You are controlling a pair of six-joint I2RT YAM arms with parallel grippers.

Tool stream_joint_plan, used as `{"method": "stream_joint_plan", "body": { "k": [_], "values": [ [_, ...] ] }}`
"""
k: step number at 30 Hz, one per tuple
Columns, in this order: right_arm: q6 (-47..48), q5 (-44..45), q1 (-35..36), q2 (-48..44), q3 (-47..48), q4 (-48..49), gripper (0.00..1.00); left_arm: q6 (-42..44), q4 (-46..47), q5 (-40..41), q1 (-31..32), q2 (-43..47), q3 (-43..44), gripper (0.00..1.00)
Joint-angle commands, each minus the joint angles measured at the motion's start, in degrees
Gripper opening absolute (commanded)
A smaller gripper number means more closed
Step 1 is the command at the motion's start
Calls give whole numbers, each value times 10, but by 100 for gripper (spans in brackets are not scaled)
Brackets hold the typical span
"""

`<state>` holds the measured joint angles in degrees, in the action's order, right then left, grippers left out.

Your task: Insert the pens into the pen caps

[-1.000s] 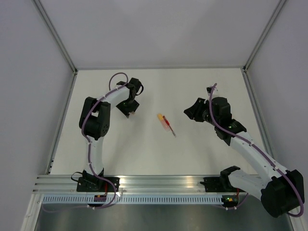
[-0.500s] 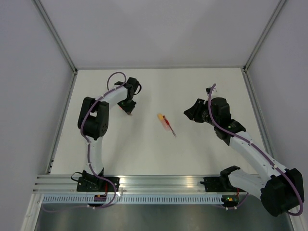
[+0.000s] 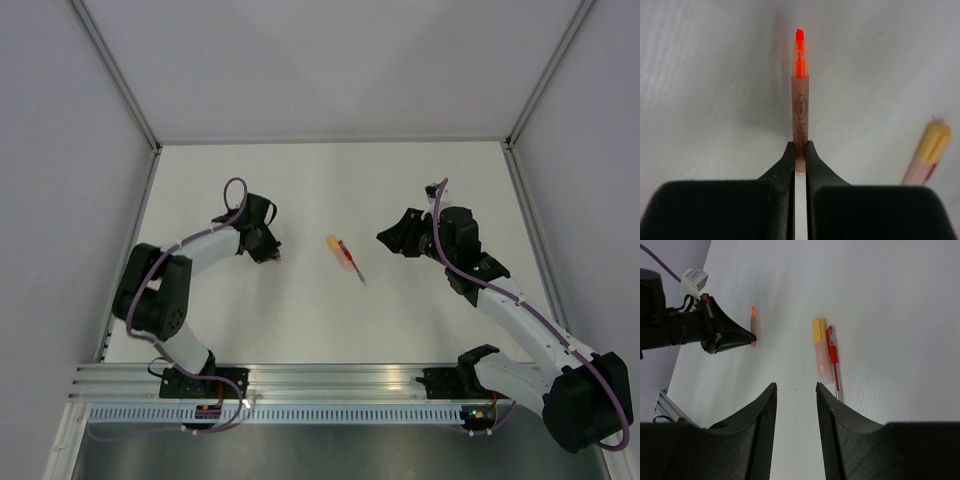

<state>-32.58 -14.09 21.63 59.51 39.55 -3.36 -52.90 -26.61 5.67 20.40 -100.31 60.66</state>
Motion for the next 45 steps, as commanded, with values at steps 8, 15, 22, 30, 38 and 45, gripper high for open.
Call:
{"method": "stream_joint_plan", "body": {
  "k": [8,15,22,30,38,45],
  "values": [
    [-35,-125,14,-31,-60,191,55,91,394,-346,81,252,-215,2],
    [-60,-120,35,-12,-78,245,59,111,512,-406,176,242,-207,2],
    [-60,-114,48,5,-78,254,59,111,547,-425,199,245,-214,2],
    [-64,-113,73,10,-81,269,47,98,587,-450,203,232,-218,2],
    [-86,-132,89,22,-90,309,2,104,587,-455,203,231,-219,4],
    [-115,-140,97,25,-102,348,0,99,602,-457,204,210,-220,30]
  ]
}}
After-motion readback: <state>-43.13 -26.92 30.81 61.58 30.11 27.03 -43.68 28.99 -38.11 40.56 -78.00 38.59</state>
